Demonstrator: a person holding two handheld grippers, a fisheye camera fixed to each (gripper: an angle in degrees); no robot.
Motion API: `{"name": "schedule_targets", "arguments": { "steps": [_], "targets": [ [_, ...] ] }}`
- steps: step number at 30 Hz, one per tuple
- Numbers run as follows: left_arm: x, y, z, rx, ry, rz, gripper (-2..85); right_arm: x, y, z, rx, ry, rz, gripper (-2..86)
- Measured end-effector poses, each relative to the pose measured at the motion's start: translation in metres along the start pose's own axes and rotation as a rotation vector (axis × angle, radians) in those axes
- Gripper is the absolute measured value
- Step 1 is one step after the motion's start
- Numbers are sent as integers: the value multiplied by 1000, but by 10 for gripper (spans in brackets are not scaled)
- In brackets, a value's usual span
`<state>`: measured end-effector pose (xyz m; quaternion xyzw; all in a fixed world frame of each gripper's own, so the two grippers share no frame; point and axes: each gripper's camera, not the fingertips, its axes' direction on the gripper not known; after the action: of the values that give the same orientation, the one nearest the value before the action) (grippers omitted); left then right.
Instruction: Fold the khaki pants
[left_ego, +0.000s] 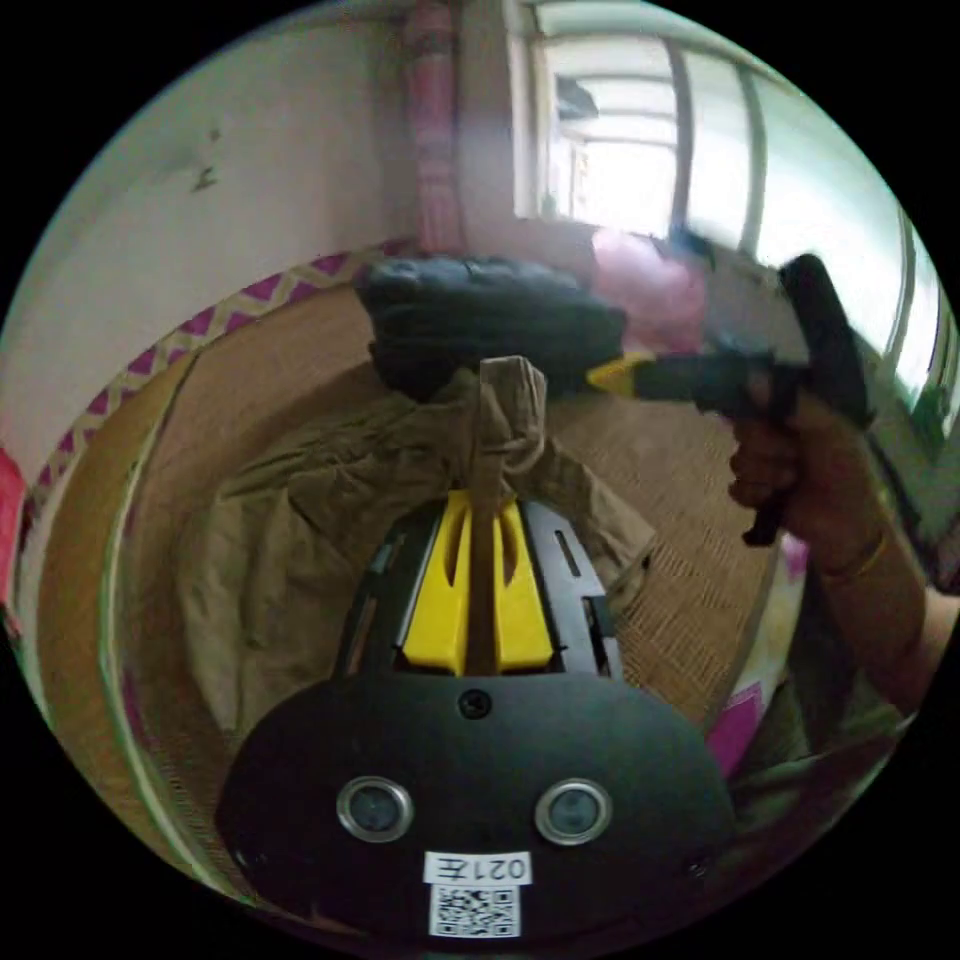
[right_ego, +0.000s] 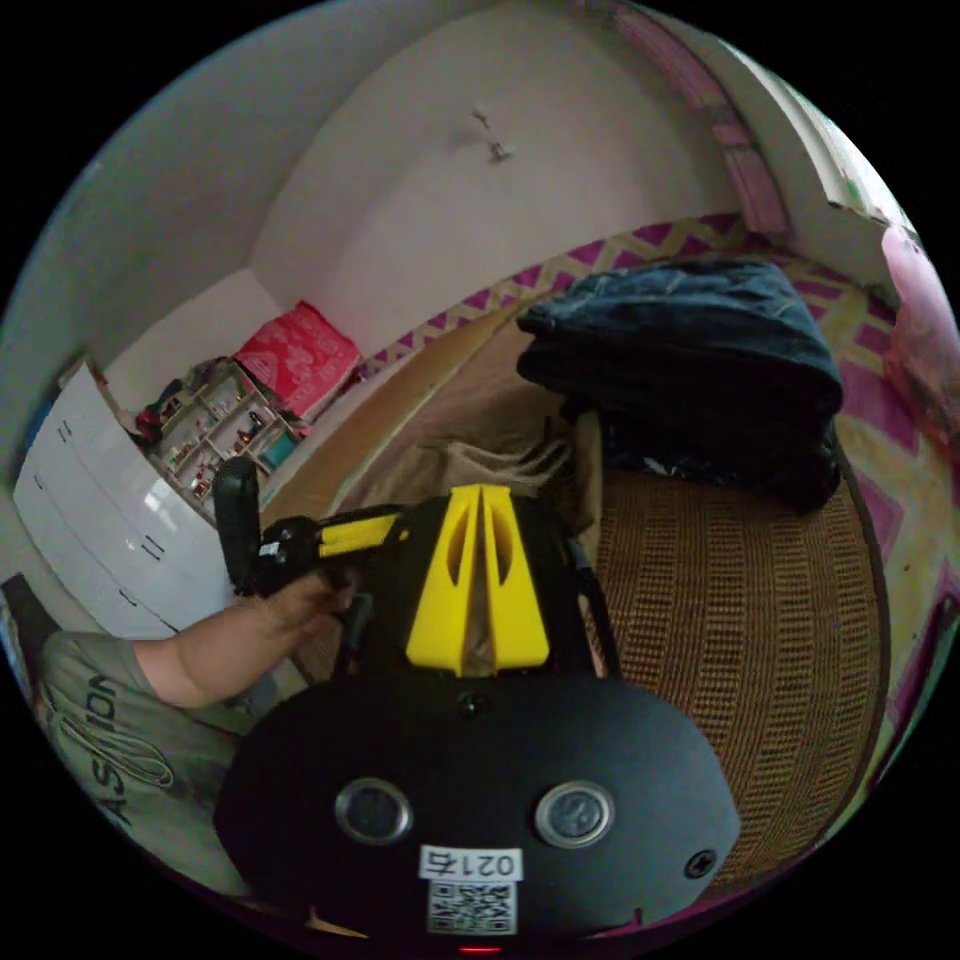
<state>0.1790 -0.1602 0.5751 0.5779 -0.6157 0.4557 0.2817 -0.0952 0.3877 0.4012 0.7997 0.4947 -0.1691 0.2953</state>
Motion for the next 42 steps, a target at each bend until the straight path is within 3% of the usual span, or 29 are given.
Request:
{"name": "schedule_targets", "arguments": {
  "steps": [4, 9, 14, 17, 18, 20, 30, 35, 42],
  "targets": [
    [-104, 28, -121, 195, 26, -178, 1, -26, 29, -30, 27, -54, -49, -4],
    [-268, 116, -288, 355, -143, -416, 0, -88, 83, -5, -138, -83, -204, -4],
    [-411, 235, -322, 185, -223, -761, 6, -166, 121, 56, -280, 30, -388, 2],
    [-478, 307, -310, 61, -113, -995, 7, -212, 125, 99, -323, 70, -466, 25],
    [-490, 328, -319, 172, -24, -1039, 5, -231, 124, 118, -329, 99, -495, 44],
    [-504, 344, -331, 227, 29, -1068, 2, -257, 122, 148, -342, 140, -547, 63],
    [-554, 361, -374, 212, -54, -955, -8, -333, 135, 263, -512, 247, -730, 90],
    [-571, 364, -388, 207, -106, -932, -9, -306, 105, 241, -395, 261, -563, 60],
    [-599, 371, -404, 219, -112, -928, -9, -322, 101, 248, -495, 257, -687, 60]
  ]
}}
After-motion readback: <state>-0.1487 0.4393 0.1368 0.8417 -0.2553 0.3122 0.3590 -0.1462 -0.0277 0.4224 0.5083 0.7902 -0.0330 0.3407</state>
